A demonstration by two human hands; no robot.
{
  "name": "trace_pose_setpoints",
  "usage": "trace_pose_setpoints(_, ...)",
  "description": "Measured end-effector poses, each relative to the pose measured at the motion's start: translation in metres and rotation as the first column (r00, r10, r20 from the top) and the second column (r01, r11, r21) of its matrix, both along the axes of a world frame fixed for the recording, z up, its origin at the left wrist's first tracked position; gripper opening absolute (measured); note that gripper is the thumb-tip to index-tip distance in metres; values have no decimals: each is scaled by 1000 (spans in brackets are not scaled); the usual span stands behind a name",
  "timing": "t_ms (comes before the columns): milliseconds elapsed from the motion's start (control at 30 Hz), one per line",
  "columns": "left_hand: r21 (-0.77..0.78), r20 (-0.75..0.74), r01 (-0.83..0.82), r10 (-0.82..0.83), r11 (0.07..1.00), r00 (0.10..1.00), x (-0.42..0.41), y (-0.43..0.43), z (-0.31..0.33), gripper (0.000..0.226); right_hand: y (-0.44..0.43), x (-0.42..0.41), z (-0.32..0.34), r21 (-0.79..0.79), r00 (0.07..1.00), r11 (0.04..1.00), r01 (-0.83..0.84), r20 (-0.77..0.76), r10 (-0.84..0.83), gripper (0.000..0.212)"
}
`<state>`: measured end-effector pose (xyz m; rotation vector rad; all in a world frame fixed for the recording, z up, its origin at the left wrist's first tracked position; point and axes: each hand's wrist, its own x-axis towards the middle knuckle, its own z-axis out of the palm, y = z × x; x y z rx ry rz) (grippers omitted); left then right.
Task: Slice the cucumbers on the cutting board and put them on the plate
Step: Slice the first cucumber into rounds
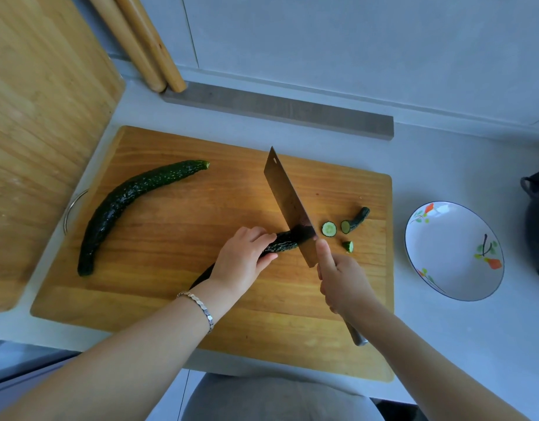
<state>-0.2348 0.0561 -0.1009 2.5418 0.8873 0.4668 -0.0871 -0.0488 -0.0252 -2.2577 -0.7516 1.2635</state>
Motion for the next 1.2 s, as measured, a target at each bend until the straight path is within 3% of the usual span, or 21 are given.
trace_pose_setpoints(233, -6, 9, -6, 6, 1000, 1000, 1, -2, 2, 33, 12, -7, -20, -22, 999, 1000, -7, 33, 8, 55)
trace_pose_setpoints(467, -34, 22, 1, 0, 999, 1000, 0, -1, 2, 34, 4, 9, -10, -5, 973, 989, 146, -179, -144, 55)
trace_pose_setpoints(767, -8, -8, 3, -3, 1000, 1000, 0, 0, 2, 33, -2, 5, 8, 2, 985, 997, 73, -154, -72, 55)
trace_pose_setpoints(1067, -3, -5, -1, 1, 1000, 1000, 1, -1, 2, 32, 3, -6, -2, -4, 999, 999, -36, 39, 36, 57)
trace_pose_setpoints(1200, -17, -5, -10, 10, 1000, 1000, 1, -2, 3, 32, 11, -10, -15, -28, 999, 999, -27, 44, 28, 57)
